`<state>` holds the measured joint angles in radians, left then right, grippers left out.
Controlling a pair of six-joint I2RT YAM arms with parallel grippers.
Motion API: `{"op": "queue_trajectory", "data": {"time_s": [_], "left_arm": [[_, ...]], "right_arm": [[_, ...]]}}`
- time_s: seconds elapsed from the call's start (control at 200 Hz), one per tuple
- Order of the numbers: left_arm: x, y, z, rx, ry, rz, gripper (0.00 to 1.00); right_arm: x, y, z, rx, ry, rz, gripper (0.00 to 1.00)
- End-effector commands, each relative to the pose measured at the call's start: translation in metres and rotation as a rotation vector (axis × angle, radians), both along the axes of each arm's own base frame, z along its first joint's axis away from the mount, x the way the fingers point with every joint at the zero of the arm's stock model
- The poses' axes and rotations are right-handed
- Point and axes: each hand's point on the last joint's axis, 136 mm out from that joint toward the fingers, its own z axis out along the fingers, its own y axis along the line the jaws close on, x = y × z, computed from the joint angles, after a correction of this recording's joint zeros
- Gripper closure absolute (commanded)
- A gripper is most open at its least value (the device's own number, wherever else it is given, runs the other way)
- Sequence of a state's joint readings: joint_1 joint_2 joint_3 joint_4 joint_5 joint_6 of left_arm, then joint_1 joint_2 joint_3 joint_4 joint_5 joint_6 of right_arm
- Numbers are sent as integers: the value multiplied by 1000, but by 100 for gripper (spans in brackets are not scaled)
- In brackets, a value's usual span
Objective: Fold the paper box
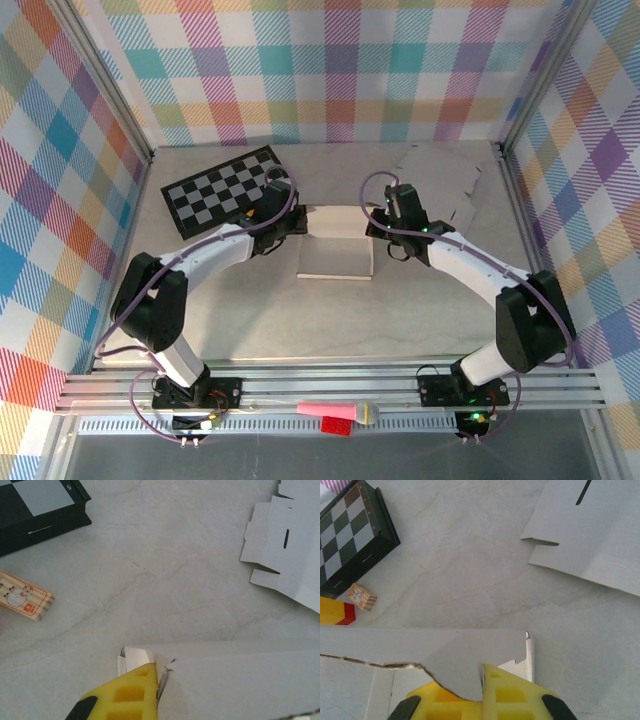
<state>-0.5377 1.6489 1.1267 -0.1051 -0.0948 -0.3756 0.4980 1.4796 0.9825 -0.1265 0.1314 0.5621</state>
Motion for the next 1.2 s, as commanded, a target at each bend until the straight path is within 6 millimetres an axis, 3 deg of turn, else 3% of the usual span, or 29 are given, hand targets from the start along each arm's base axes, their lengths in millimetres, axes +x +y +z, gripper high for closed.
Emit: {"op": "queue_trajectory", "data": {"time_s": [0.0, 0.115, 0.555, 0.89, 1.195], "left_arm": [[0, -7, 31, -115, -86, -16, 100], [-6, -10, 34, -137, -110, -36, 100], [-37, -5, 1, -46, -94, -81, 100], [-75, 0, -24, -23, -85, -89, 100], [-90, 8, -38, 5, -52, -66, 100]], "right_arm": [[-3, 6, 15, 64, -66, -13, 100], [-8, 6, 16, 84, -98, -14, 100], [-40, 13, -8, 30, -106, 50, 100], [-71, 16, -27, -37, -97, 114, 100], [-89, 17, -40, -92, -42, 143, 97]]}}
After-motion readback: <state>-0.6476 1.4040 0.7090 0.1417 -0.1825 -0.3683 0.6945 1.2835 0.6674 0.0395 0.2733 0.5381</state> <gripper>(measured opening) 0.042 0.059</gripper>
